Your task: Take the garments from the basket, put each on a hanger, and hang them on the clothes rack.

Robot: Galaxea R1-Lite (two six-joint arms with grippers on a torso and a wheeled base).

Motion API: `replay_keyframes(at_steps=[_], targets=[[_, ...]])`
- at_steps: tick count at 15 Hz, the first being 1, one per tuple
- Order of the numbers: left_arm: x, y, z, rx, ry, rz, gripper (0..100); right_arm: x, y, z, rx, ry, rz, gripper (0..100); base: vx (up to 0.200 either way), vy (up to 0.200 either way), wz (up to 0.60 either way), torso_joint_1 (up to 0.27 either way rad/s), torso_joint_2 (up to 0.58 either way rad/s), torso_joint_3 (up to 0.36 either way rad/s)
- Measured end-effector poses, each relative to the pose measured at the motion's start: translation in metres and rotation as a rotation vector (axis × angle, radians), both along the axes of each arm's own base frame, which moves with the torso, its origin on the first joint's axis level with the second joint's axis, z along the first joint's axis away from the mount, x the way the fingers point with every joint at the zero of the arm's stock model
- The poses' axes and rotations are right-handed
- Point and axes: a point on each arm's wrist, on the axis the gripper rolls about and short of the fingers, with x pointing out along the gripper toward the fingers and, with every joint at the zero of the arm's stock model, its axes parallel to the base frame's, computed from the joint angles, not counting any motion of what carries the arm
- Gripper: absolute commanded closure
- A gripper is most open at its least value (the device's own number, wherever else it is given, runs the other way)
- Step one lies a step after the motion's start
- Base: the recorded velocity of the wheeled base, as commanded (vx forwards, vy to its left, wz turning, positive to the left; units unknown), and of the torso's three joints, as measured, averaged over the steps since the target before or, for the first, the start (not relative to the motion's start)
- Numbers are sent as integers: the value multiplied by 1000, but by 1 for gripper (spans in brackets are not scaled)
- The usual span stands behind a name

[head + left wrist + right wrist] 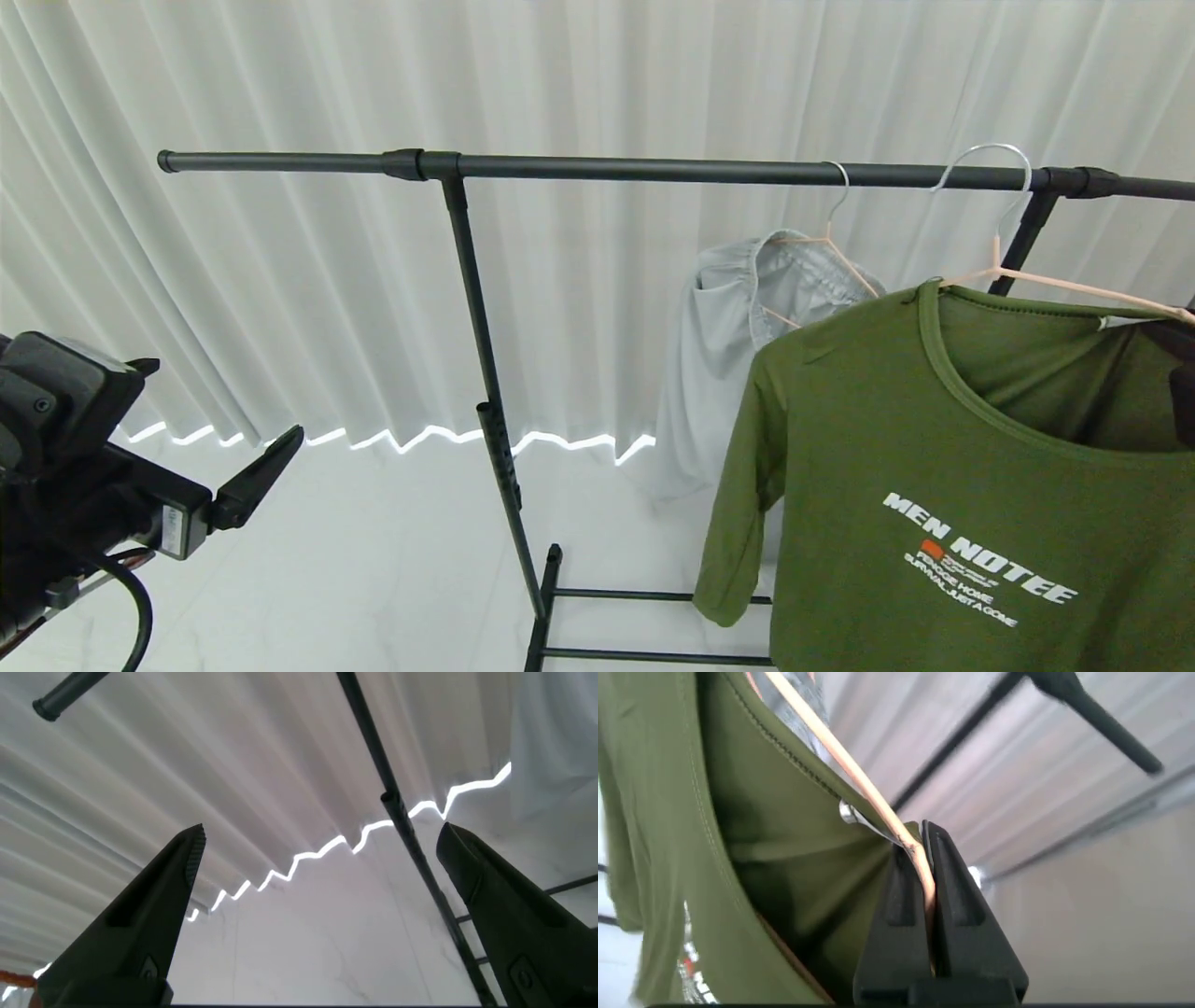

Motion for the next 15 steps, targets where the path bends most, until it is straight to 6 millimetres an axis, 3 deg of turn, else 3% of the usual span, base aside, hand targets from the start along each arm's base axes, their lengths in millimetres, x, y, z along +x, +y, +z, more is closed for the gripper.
replay_keyframes(at_steps=[5,10,15], targets=[[0,-1,-1,0,2,-8,0,19,17,0,26,23,34,100,200,0,0,6,4,3],[-1,-7,-1,0,7,-48,0,37,37,4,47,17,50,100,0,0,0,0,0,0],[0,-8,-2,1,10,-52,0,66,73,7,62,-15,31,100,0,0,0,0,0,0]])
